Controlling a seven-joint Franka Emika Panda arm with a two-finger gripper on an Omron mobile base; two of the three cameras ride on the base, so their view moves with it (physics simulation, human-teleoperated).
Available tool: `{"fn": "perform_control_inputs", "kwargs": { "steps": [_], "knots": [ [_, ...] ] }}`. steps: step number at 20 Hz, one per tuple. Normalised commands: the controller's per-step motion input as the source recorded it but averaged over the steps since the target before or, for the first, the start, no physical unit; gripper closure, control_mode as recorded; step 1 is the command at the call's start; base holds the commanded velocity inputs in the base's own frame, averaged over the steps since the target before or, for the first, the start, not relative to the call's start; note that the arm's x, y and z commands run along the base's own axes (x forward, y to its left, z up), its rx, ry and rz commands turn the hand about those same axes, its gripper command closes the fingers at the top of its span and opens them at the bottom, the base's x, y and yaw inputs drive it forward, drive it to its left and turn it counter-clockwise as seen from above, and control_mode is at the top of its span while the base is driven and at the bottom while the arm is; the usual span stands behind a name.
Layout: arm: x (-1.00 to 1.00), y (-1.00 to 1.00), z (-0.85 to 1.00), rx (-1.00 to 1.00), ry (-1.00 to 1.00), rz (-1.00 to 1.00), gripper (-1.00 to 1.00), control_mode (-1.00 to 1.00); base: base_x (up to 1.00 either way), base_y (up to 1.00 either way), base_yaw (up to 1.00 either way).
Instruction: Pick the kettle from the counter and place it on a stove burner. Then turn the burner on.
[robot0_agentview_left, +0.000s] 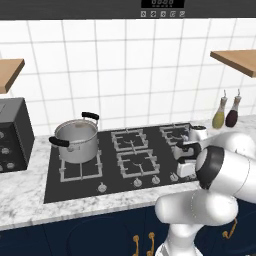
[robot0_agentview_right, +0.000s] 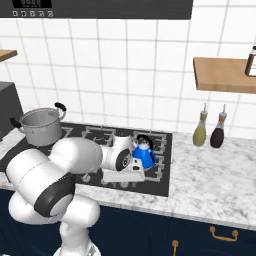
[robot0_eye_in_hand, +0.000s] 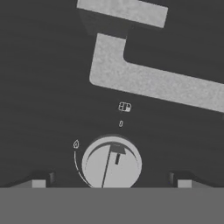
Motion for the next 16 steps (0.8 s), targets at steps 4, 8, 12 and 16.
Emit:
{"fn": "perform_control_inputs", "kwargs": {
  "steps": [4, 8, 12, 16],
  "knots": [
    [0.05, -0.02, -0.15, 0.00, 0.00, 0.09, -1.00, -1.00, 0.00, 0.00, 0.00],
    [0.05, -0.02, -0.14, 0.00, 0.00, 0.09, -1.00, -1.00, 0.00, 0.00, 0.00],
    [0.00, -0.01, -0.17, 0.00, 0.00, 0.09, -1.00, -1.00, 0.00, 0.00, 0.00],
    [0.00, 0.00, -0.20, 0.00, 0.00, 0.08, 1.00, -1.00, 0.00, 0.00, 0.00]
  ]
}}
